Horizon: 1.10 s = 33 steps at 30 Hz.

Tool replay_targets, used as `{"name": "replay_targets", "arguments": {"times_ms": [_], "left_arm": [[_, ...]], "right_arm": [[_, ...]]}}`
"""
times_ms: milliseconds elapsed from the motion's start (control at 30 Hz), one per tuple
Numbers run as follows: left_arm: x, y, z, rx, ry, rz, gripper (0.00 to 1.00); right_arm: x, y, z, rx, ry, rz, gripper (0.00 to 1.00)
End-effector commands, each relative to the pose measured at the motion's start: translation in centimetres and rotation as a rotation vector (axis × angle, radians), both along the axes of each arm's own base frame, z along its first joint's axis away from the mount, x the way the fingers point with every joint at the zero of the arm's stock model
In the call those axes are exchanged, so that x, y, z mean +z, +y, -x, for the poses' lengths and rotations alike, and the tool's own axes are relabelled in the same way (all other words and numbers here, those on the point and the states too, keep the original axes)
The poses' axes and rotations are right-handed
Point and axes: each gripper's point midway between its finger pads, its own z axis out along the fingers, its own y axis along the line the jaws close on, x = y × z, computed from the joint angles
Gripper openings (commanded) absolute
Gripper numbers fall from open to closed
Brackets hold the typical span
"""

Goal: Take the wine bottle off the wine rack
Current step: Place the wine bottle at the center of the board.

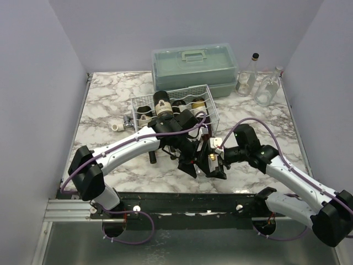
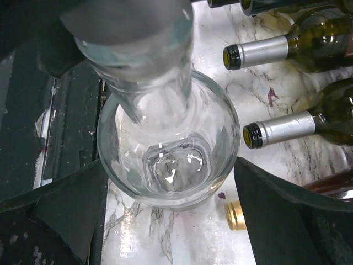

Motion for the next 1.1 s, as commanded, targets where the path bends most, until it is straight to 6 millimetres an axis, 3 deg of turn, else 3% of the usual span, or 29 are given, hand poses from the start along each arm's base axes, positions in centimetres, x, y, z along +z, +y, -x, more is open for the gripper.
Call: {"name": "replay_targets", "arguments": {"times_ms": [0, 233, 467, 800, 967, 1067], "left_arm": [[2.0, 0.3, 0.2, -0.009, -0.023, 0.076, 0.68], [2.8, 0.9, 0.0, 0.002, -0.060, 0.102, 0.68], [4.6, 2.0, -0.9, 0.024, -0.193, 0.163, 0.71], [6.9, 4.9, -4.8, 0.127, -0.525, 0.244, 0.72], [9.0, 7.3, -7.7, 0.258, -0.743, 0.275, 0.80], [10.4, 8.6, -8.7, 0.320, -0.867, 0.296, 0.90]], "right_arm": [[1.0, -0.3, -0.3, -0.021, -0.004, -0.011, 1.00], [1.5, -0.7, -0.6, -0.039, -0.003, -0.025, 1.00], [3.3, -0.9, -0.6, -0.042, 0.006, -0.076, 1.00], [4.9, -0.4, -0.1, 0.039, 0.014, -0.097, 1.00], [6.1, 0.0, 0.2, 0.120, -0.007, -0.116, 1.00], [6.7, 0.5, 0.0, 0.139, 0.005, -0.136, 1.00]]}}
